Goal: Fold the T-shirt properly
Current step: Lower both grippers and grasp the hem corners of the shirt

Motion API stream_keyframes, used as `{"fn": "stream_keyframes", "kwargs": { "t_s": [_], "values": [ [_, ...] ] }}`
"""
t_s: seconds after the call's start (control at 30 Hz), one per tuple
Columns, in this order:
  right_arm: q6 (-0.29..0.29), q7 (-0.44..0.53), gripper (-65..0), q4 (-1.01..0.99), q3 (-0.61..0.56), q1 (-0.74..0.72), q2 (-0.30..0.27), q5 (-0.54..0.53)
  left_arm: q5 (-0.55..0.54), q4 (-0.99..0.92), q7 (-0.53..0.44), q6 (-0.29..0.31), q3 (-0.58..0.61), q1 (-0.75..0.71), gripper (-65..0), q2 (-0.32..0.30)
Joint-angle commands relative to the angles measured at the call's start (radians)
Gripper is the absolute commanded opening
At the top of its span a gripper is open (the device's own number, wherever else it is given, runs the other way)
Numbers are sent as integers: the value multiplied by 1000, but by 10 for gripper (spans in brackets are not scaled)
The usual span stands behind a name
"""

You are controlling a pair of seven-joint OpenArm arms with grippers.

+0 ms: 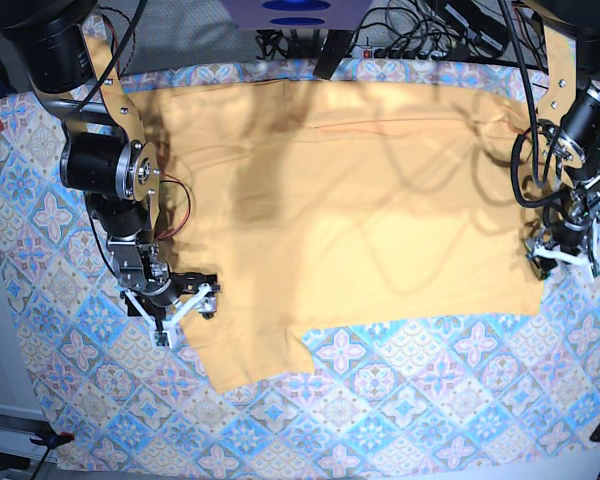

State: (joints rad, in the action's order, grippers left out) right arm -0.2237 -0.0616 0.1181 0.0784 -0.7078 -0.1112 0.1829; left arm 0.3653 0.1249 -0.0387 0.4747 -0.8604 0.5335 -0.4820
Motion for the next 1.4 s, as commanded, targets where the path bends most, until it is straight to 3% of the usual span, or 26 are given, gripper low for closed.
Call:
{"fn": "stream_keyframes", "kwargs": {
  "t_s": [0.0,0.17,0.27,0.37,0.57,0.67,0.73,0.83,0.97,1.1,1.37],
  "values": [
    [4,-53,-100,-1,-1,-9,-9,-1,-5,6,-20,6,0,14,-233,-25],
    [4,-65,-100,-1,-1,-9,-20,-1,90,2,-17,6,0,6,-233,-22],
    [4,-105,-99,-1,-1,-9,-26,-1,146,2,35,12,0,7,-237,-17],
    [4,-116,-99,-1,-2,-9,-28,-1,179,3,52,17,0,9,-240,15],
    [4,-160,-100,-1,-150,-8,-28,-6,226,2,53,114,0,7,-329,38],
    [4,-165,-104,-1,-165,-8,-26,-6,226,2,70,154,0,4,-361,42],
    [-21,-175,-105,-1,-170,-8,-26,-4,226,3,98,192,0,4,-388,42],
    [-104,-203,-124,-1,-170,-8,-26,-4,226,5,107,223,0,4,-437,42],
    [-176,-215,-178,4,-170,-8,-20,-4,226,5,107,223,0,4,-497,44],
    [-202,-215,-266,4,-173,-8,0,-1,226,5,107,223,0,4,-526,44],
    [-202,-215,-529,4,-173,-8,3,-1,226,11,105,223,0,6,-616,44]
  ]
}}
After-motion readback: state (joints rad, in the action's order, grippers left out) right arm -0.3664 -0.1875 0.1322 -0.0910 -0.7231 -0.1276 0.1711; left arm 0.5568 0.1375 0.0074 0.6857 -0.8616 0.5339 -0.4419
